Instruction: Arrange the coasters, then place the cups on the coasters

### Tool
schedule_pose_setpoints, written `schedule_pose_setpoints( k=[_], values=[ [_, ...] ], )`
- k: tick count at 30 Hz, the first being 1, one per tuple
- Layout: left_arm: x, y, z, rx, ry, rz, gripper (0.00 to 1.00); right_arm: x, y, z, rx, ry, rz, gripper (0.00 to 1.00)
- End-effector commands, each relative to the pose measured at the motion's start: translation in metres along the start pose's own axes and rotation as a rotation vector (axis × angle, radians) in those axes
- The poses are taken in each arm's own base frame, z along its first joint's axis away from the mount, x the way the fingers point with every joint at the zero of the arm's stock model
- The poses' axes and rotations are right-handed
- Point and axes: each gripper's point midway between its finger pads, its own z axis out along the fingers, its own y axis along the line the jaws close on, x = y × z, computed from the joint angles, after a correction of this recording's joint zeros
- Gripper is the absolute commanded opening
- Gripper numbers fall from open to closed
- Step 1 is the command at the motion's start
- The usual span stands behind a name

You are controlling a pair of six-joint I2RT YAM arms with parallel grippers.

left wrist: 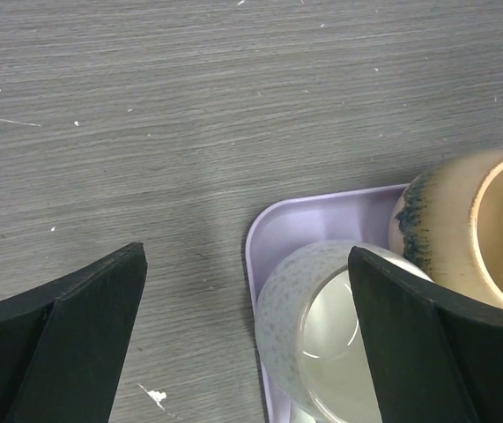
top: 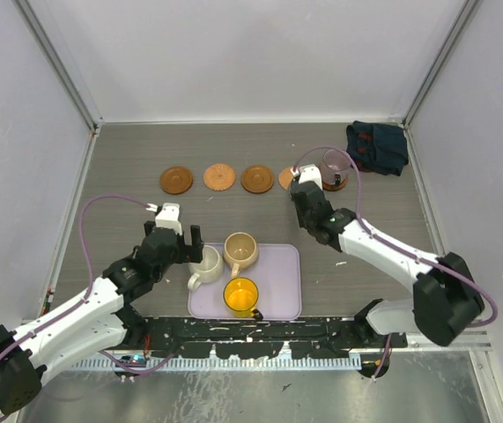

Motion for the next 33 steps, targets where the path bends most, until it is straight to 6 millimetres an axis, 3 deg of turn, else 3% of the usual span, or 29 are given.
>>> schedule_pose_setpoints(
  k=[1,9,18,25,33],
  values=[
    [-0.023,0.002,0.0,-0.027,-0.093,-0.017,0.98,-0.095,0.005,0.019,-0.04,-0.24,0.058,0.01],
    [-0.031,0.01,0.002,-0.072,-0.109,0.037,0.98,-0.132,-0.01,0.072,0.008,-0.306,0.097,0.01],
    [-0.035,0.008,0.014,-0.081,-0.087,0.049,0.98,-0.144,-0.005,0.12,0.011,-0.286,0.1,0.01],
    [-0.034,0.012,0.015,-0.091,-0.082,0.047,0.98,-0.147,-0.004,0.132,0.018,-0.277,0.092,0.01],
    [-0.03,0.015,0.015,-0.093,-0.077,0.04,0.98,-0.134,-0.007,0.139,0.029,-0.235,0.085,0.01]
  ],
)
